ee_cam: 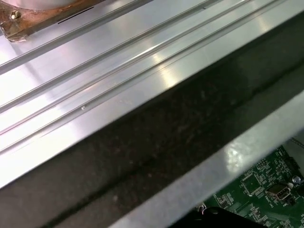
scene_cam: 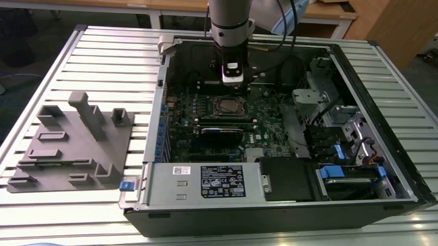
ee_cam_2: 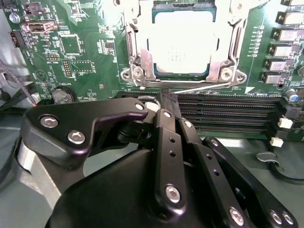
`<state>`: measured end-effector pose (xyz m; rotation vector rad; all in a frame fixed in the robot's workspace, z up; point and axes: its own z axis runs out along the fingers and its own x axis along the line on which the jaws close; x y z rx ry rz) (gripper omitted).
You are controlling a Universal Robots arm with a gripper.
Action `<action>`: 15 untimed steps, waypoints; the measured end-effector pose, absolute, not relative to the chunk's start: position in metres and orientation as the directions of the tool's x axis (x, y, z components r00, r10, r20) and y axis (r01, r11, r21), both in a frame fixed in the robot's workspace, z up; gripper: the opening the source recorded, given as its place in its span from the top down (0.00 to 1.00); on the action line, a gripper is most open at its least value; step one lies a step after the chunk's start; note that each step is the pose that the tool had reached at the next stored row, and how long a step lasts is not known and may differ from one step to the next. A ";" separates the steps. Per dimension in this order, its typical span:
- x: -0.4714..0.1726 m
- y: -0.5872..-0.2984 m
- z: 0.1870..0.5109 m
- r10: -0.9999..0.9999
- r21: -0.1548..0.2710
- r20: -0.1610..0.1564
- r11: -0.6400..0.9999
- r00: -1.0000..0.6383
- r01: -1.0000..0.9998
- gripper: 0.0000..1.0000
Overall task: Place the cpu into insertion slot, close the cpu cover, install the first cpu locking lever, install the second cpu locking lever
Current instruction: 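Install the first cpu locking lever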
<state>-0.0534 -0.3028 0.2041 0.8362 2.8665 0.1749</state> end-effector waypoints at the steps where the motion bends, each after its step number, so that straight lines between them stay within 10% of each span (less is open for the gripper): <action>1: -0.053 -0.303 0.204 0.542 0.153 -0.111 0.838 -0.833 0.524 0.89; 15: -0.052 -0.302 0.201 0.542 0.155 -0.114 0.838 -0.833 0.524 0.89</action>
